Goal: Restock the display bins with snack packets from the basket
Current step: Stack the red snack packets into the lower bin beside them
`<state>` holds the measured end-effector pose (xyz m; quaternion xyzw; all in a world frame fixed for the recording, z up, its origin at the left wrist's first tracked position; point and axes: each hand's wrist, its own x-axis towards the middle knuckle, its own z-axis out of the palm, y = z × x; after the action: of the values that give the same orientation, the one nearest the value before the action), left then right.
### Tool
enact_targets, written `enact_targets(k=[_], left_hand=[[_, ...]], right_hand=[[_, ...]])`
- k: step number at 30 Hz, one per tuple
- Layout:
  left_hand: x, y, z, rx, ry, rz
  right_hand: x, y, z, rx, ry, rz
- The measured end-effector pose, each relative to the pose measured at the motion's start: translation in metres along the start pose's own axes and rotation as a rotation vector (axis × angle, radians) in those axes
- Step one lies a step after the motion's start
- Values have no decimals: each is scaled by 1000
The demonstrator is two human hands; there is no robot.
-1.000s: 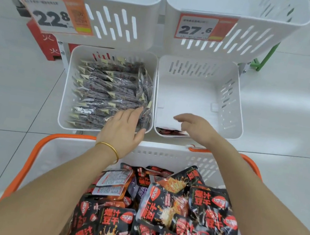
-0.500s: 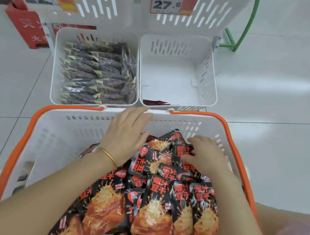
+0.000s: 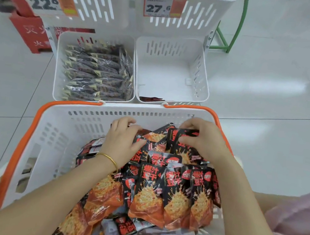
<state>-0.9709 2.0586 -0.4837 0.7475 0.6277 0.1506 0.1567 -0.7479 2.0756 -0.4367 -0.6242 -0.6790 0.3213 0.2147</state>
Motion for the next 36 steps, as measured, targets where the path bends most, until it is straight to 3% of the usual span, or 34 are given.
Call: enact_targets(k=[6, 8, 11, 13, 16, 19, 22, 24, 28, 31, 34, 36], left_hand=[[7, 44, -26, -522, -167, 78], [9, 50, -33, -611, -175, 39], [12, 49, -38, -650, -153, 18], [16, 44, -37, -684, -148, 10], [25, 34, -39, -771, -134, -28], [43, 24, -41, -679, -123, -27], [69, 6, -42, -557, -54, -4], [87, -18, -40, -312, 54, 21], [109, -56, -34, 105, 124, -22], [115, -64, -19, 295, 95, 53], [116, -65, -13, 333, 117, 97], [117, -67, -11, 355, 124, 103]], right_hand=[[-2, -32, -23, 364, 108, -86], [-2, -41, -25, 492, 101, -93], [6, -48, -22, 457, 109, -107], [15, -49, -22, 427, 55, -98], [29, -46, -30, 324, -209, -46], [46, -51, -31, 241, -280, -49], [77, -57, -29, 242, -84, -76], [105, -54, -29, 276, 101, -79], [163, -35, -6, 4, 298, -93], [199, -22, 29, -168, 207, -99], [229, -10, 55, -200, 90, -78], [242, -1, 68, -239, -90, -92]])
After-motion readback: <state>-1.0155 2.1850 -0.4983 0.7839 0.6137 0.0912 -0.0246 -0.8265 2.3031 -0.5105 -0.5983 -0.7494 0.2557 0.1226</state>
